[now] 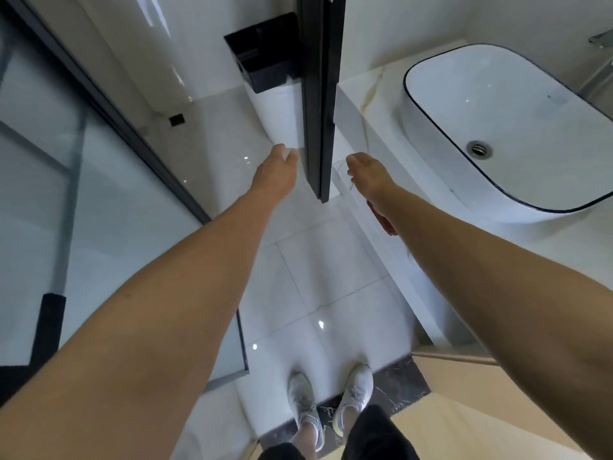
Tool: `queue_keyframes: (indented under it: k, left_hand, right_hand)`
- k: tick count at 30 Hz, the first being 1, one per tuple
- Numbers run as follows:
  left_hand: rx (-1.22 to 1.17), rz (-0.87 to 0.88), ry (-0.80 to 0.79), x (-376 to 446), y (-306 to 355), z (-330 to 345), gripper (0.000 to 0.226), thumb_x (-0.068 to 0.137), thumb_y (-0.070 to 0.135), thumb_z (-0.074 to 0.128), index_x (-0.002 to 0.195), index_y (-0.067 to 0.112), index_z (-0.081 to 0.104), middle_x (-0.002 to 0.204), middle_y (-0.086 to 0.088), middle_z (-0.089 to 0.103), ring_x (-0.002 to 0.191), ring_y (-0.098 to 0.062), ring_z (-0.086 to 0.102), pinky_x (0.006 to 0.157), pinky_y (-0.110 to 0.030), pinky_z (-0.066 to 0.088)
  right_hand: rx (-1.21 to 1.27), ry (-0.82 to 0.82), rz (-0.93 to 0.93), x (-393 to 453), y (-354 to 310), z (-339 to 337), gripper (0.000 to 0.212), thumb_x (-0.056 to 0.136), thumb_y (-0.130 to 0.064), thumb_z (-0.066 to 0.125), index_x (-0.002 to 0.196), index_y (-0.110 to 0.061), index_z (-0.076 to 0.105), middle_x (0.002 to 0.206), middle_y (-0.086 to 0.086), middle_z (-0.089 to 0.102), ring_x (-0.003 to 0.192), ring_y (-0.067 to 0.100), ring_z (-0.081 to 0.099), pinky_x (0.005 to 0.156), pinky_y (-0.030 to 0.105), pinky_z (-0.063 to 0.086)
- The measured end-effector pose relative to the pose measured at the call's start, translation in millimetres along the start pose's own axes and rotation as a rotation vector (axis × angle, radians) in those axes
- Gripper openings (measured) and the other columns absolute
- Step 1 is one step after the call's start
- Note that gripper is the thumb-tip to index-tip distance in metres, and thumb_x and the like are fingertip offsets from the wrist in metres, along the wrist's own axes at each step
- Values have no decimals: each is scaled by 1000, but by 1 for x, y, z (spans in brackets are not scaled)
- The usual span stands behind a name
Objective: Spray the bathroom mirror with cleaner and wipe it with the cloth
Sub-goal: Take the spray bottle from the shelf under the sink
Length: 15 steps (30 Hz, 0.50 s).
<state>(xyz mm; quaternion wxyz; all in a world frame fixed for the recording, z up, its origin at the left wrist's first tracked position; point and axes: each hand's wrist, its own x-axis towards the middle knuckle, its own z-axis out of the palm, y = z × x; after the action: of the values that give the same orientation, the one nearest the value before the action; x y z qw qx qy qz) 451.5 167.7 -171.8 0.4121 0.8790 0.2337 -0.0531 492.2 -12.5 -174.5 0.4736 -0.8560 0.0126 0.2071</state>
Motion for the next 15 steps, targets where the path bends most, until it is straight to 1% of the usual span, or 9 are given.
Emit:
queue_keyframes:
  k: [3,6,9,11,13,15]
  left_hand:
    - [-21,-12,-20,15,-22,22,55,106,44,28,155,19,28,154,-12,40,140,-29,39,111,-33,30]
    - [-28,-22,-37,34,-47,51,56,106,44,29,155,18,27,156,-11,38,142,-29,37,113,-32,28]
    - [-47,-32,-43,54,-73,83,53,106,43,29,154,20,30,154,-10,40,140,-28,39,112,-32,29]
    - [-62,-31,-43,66,-91,105,54,106,43,29,155,20,28,156,-9,38,141,-27,37,111,-31,28]
    - [-86,-35,-50,79,-111,128,54,107,43,28,156,21,27,158,-7,35,143,-27,36,111,-32,27]
    - [-109,-38,-57,94,-130,151,54,107,43,27,157,21,25,159,-7,33,144,-26,34,112,-32,26]
  right_hand:
    - [79,4,61,19,30,13,41,102,-33,38,136,-16,52,132,7,59,119,26,56,105,41,46]
    - [105,5,88,38,63,27,39,100,-33,38,131,-15,54,130,7,59,118,27,56,101,41,46]
    - [107,23,114,61,100,39,30,98,-32,40,118,-19,58,121,5,61,112,24,57,91,34,44]
    - [111,34,125,77,122,47,22,96,-32,40,108,-22,56,112,1,59,105,21,55,84,31,40]
    - [131,34,133,93,144,58,16,95,-32,40,104,-25,52,109,-1,56,103,20,53,84,31,38]
    - [136,42,116,109,166,70,17,95,-32,41,105,-25,52,110,-1,56,103,20,53,87,32,39]
